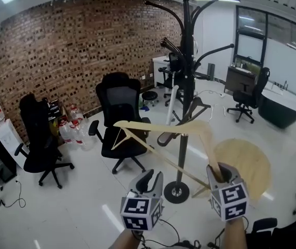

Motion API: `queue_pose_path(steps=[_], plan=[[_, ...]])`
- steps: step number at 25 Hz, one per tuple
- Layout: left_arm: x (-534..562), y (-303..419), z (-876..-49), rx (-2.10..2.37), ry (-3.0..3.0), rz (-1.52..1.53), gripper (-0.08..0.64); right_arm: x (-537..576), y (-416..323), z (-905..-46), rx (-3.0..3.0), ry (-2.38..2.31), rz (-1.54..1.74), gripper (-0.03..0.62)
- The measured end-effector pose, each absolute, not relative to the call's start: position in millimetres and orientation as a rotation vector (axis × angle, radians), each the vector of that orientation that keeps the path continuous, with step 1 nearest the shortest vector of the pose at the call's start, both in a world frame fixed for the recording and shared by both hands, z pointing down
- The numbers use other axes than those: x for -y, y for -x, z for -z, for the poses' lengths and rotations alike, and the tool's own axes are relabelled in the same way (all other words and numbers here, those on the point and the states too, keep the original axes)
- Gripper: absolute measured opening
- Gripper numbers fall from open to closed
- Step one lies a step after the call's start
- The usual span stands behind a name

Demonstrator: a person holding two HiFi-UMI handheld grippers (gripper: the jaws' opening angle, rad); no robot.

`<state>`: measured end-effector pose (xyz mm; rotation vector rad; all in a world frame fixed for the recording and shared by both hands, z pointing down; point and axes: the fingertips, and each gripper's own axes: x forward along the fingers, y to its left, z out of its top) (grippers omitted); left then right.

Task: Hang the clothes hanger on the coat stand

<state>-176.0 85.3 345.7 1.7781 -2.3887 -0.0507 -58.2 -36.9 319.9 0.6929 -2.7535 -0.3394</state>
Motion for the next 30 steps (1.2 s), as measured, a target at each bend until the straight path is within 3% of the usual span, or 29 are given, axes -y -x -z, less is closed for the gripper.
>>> queue_pose_path(steps=[6, 18, 30], plan=[[-105, 224, -355, 2.355, -1.816, 0.051, 0.110, 5, 124, -319, 2.762, -0.656, 0.393, 0.058], [-74, 263, -387, 2.339, -1.783, 0.056, 0.110, 26, 158, -337, 2.783, -0.656, 0.392, 0.058], [-163, 417, -331, 2.189, -2.013, 0.014, 0.110, -62, 292, -261, 2.654, -0.966, 0.451, 0.058]])
